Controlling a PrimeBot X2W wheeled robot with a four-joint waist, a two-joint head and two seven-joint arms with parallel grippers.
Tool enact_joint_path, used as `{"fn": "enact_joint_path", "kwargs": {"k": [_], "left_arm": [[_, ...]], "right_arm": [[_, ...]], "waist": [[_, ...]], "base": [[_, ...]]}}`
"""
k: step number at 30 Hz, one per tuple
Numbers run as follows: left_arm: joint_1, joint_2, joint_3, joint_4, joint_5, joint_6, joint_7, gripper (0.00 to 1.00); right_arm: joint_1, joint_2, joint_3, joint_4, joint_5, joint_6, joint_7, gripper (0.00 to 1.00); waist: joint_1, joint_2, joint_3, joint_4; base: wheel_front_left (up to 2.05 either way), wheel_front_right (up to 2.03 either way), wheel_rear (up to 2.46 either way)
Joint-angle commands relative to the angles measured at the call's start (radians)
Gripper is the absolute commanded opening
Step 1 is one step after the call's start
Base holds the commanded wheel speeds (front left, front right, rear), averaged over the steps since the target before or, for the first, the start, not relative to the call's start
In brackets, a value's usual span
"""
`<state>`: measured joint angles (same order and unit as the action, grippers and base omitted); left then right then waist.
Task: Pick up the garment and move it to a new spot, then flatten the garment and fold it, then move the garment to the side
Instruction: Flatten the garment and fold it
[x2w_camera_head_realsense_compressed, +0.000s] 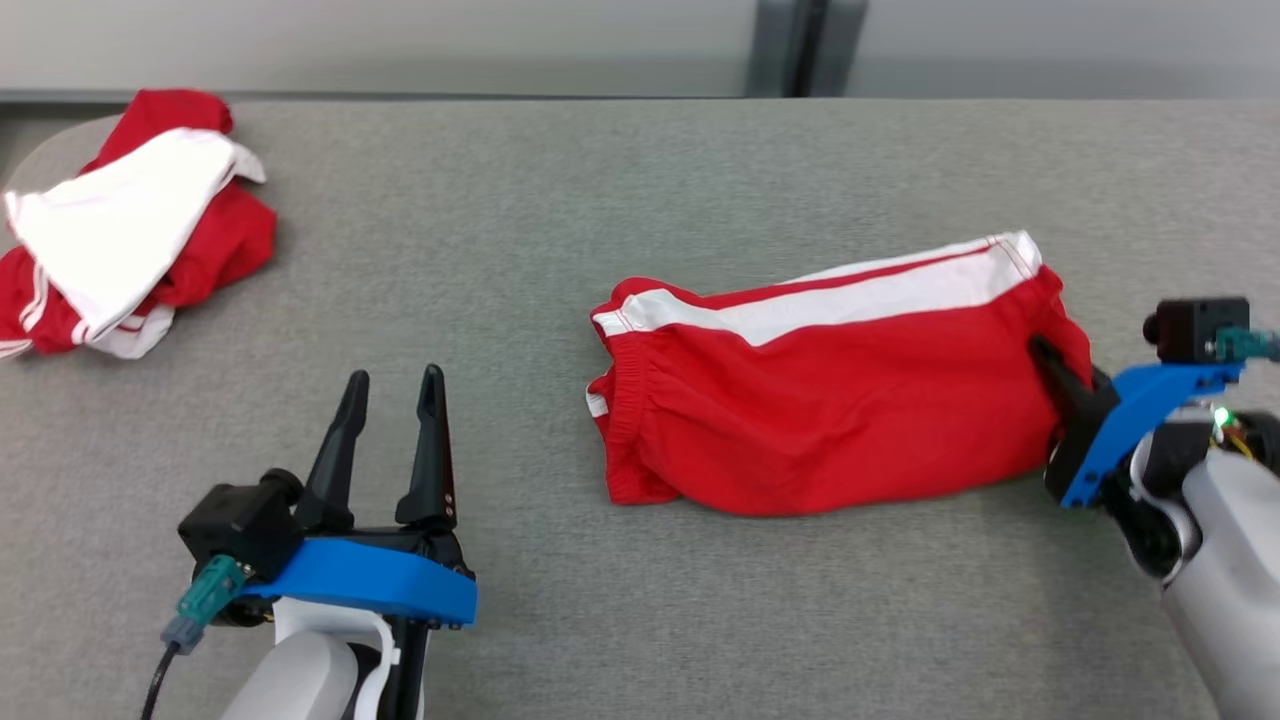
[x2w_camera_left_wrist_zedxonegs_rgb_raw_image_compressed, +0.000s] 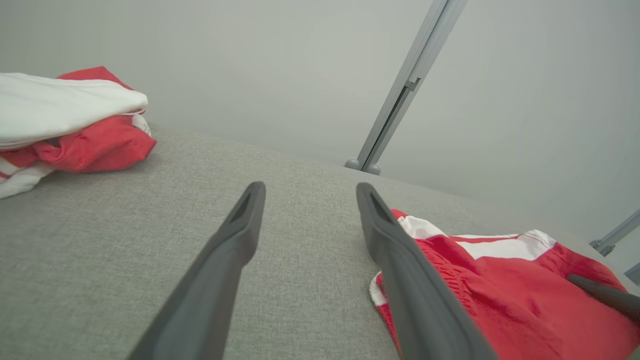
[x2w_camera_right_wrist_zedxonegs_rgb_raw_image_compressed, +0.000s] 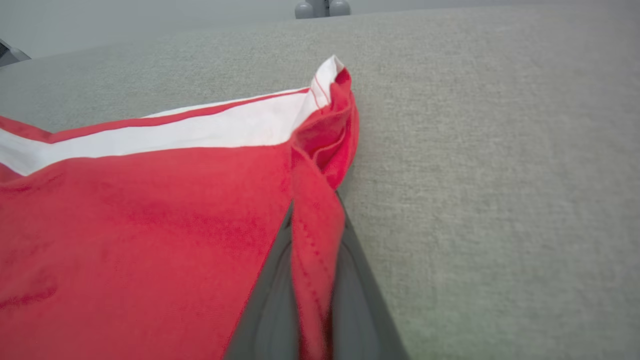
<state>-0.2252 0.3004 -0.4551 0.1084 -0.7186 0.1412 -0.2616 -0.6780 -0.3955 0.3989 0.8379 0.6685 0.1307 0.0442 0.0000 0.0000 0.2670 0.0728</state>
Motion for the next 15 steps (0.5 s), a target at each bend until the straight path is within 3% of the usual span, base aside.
{"fn": "enact_joint_path", "kwargs": {"k": [1,9,15], "left_arm": [[0.019,-0.005,-0.004,0.005,0.01,0.006,-0.005,1.0],[0.027,-0.005,-0.017,0.007,0.02,0.011,-0.004,1.0],[0.018,-0.007,-0.025,0.008,0.025,0.013,0.0,1.0]], "right_arm": [[0.056,0.008,-0.017,-0.017,0.01,0.0,-0.037,0.0],[0.133,0.032,-0.074,-0.048,0.004,0.0,-0.092,0.0],[0.076,0.081,-0.092,-0.075,-0.052,0.0,-0.092,0.0]], "waist": [[0.0,0.0,-0.034,-0.048],[0.0,0.0,-0.046,-0.079],[0.0,0.0,-0.047,-0.05]], "base": [[0.0,0.0,0.0],[0.0,0.0,0.0],[0.0,0.0,0.0]]}}
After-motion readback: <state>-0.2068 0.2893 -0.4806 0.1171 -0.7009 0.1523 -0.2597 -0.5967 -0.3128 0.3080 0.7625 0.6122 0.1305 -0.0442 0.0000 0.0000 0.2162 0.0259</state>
